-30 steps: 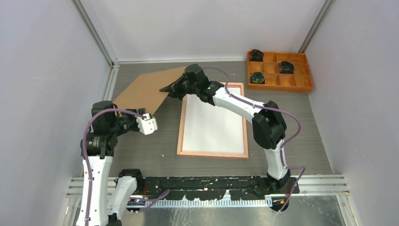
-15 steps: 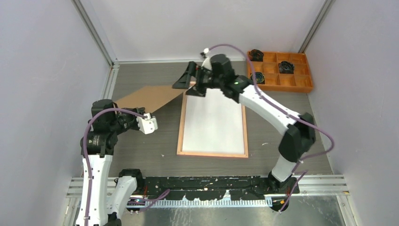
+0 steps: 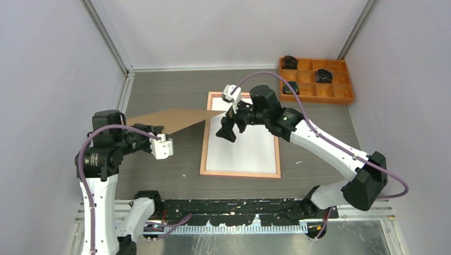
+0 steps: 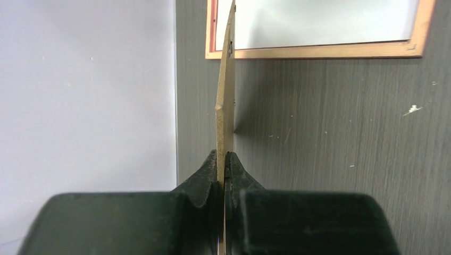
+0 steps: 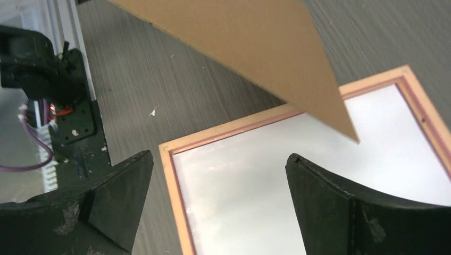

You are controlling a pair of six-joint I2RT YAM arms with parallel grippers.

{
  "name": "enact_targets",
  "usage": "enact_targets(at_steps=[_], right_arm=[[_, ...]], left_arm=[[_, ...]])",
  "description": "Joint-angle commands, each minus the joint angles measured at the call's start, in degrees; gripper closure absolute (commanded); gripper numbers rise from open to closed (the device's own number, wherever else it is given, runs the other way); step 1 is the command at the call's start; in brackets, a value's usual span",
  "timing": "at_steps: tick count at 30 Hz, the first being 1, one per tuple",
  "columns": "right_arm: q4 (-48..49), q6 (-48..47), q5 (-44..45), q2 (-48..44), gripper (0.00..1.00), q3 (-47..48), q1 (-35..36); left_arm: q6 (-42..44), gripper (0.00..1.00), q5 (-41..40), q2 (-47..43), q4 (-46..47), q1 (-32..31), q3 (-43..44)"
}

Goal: Put the photo into the frame

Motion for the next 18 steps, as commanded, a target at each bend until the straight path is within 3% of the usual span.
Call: enact_targets(at_steps=[1, 18], right_arm=[[2.5, -12.9, 1.6, -2.8, 0.02, 0.4, 4.6], [17.4, -19.8, 15.5, 6.9, 0.08, 1.2, 15.8]], left_arm=[[7.0, 1.0, 4.6, 0.3, -7.2, -0.1, 6.1], [12.1, 1.0, 6.3, -1.3, -9.7, -0.1, 7.0]])
